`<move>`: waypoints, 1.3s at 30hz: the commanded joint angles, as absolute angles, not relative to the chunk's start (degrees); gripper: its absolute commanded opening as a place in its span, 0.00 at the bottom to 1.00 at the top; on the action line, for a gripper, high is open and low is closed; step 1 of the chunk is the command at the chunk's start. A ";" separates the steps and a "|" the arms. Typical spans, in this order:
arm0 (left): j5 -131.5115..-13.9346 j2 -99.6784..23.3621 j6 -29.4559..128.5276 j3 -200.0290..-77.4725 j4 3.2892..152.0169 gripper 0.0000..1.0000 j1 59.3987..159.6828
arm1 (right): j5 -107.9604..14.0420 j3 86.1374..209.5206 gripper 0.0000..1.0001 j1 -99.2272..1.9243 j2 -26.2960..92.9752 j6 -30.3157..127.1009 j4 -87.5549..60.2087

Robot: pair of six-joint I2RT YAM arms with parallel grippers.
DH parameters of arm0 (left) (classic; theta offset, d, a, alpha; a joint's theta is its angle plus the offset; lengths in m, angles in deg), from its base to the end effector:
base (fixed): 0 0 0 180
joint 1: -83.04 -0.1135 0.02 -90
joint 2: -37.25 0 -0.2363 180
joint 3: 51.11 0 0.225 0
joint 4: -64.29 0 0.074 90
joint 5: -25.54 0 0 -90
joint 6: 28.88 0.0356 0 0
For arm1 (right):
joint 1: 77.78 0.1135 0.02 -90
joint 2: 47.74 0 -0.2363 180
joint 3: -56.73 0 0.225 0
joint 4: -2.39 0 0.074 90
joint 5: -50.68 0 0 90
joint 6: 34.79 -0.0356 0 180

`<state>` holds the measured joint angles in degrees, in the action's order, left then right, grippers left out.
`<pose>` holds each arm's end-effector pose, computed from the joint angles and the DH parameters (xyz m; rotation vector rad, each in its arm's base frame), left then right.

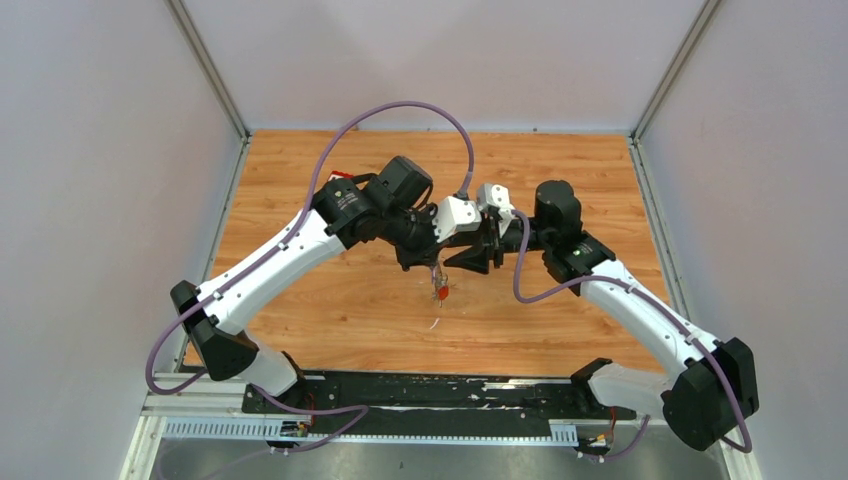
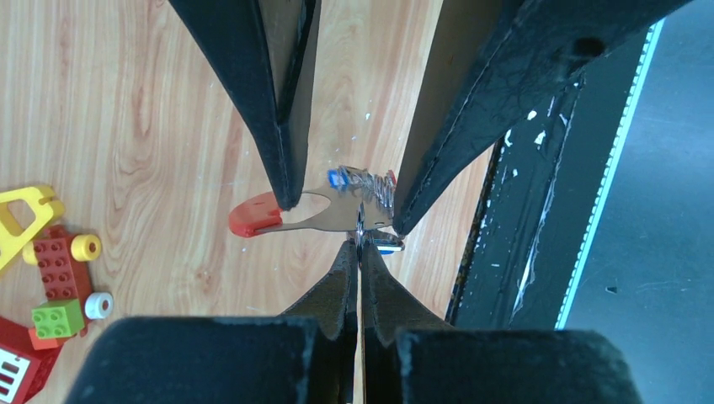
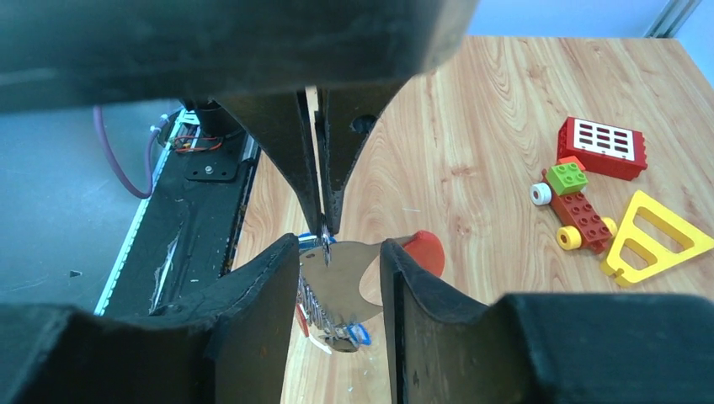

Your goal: Put the keys on the keyring

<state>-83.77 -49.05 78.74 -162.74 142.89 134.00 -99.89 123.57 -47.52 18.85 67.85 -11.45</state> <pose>0.1625 -0.2190 0.3593 1.5525 2.0216 -0.6571 0.1917 0.1477 0.3098 -1.3212 1.2698 1.1616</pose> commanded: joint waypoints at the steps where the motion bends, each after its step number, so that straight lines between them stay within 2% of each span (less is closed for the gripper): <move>1: -87.15 -46.69 77.46 -162.91 140.00 0.00 134.37 | -103.00 123.60 0.40 -46.59 19.68 65.96 -7.81; 4: -87.55 -46.31 77.63 -162.84 139.65 0.00 134.37 | -103.48 123.53 0.36 -46.28 19.96 65.85 -7.77; 10: -87.93 -45.55 77.74 -162.22 139.01 0.00 134.37 | -103.82 123.78 0.23 -46.24 20.32 66.19 -8.17; 39: -89.59 -43.04 78.82 -158.41 136.36 0.00 134.37 | -105.97 124.66 0.27 -46.46 21.05 65.31 -8.22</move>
